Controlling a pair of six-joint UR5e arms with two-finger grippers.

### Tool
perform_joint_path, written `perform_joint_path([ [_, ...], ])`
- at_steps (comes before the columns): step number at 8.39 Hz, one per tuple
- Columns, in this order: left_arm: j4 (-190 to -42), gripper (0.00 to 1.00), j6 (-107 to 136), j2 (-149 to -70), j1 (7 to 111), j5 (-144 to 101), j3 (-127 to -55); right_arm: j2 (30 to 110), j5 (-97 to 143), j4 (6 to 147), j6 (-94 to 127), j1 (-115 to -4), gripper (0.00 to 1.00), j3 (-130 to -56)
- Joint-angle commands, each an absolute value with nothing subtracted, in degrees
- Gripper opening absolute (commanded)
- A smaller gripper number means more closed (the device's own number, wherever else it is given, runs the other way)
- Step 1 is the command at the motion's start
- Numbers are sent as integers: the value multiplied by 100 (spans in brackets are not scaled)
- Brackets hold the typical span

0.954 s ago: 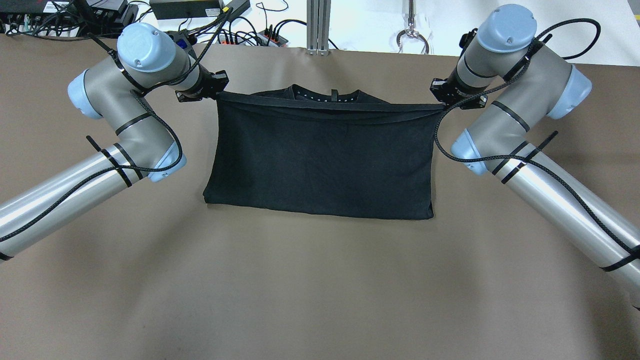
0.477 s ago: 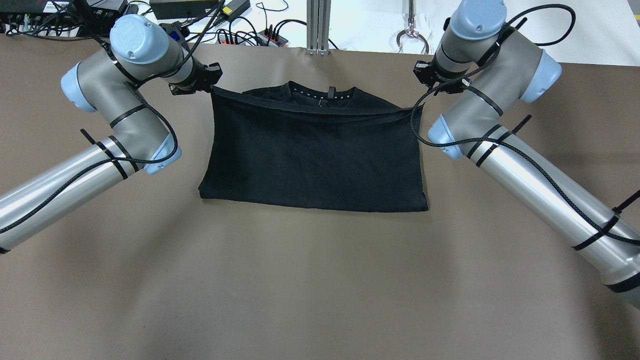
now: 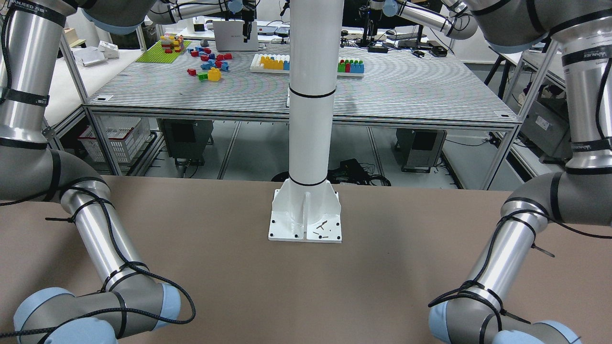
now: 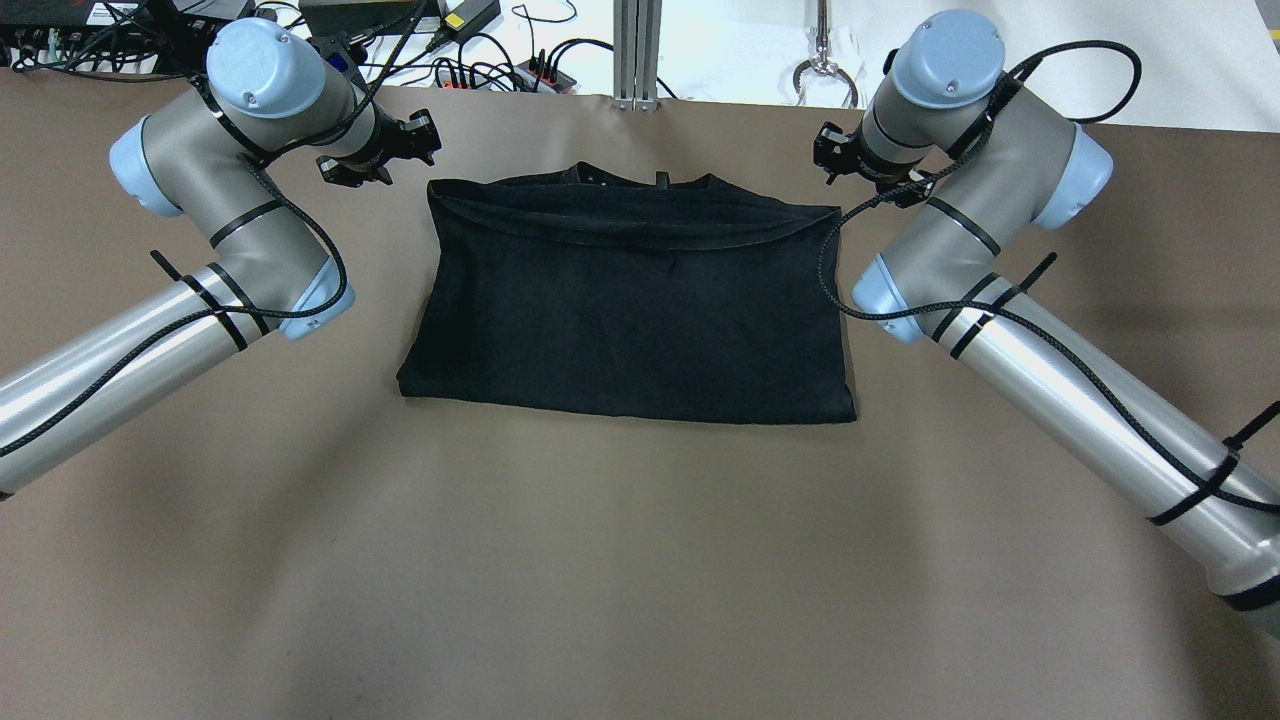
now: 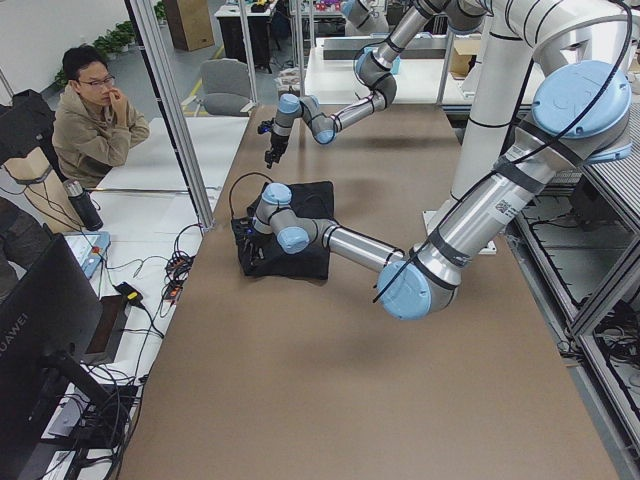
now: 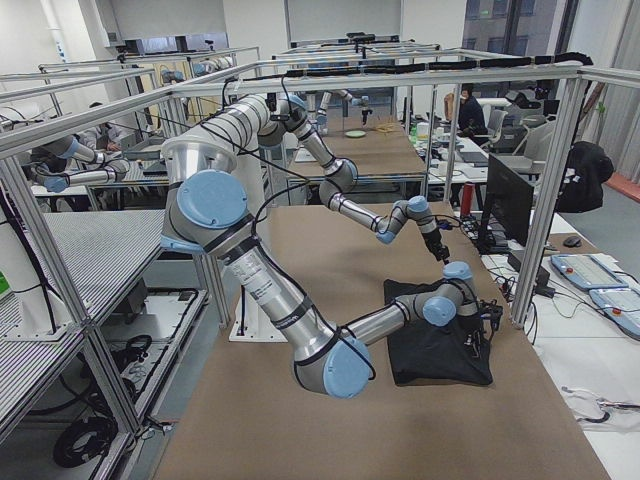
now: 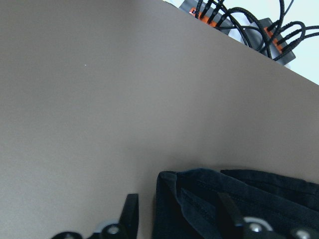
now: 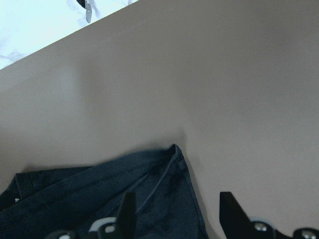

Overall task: Fold clothes
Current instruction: 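Release the hem and move the right gripper to the folded bottom corner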

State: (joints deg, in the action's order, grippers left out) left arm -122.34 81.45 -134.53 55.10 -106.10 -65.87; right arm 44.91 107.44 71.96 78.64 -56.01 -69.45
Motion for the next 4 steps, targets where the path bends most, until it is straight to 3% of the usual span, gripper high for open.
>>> perform_joint_path([
  [1,-12243,75,8244,-13447,5563,-10626,-6644,5804,10775,7154,8235,-4907,69,-8755],
  [2,-12243,75,8235,-13439,5563,-10609,-6653,6271,10767,7085,8557,-4669,72,-9180],
  [4,-12243,75,8244,-13430,5581,-10591,-6688,6521,10723,6822,9087,-4317,72,-9290],
])
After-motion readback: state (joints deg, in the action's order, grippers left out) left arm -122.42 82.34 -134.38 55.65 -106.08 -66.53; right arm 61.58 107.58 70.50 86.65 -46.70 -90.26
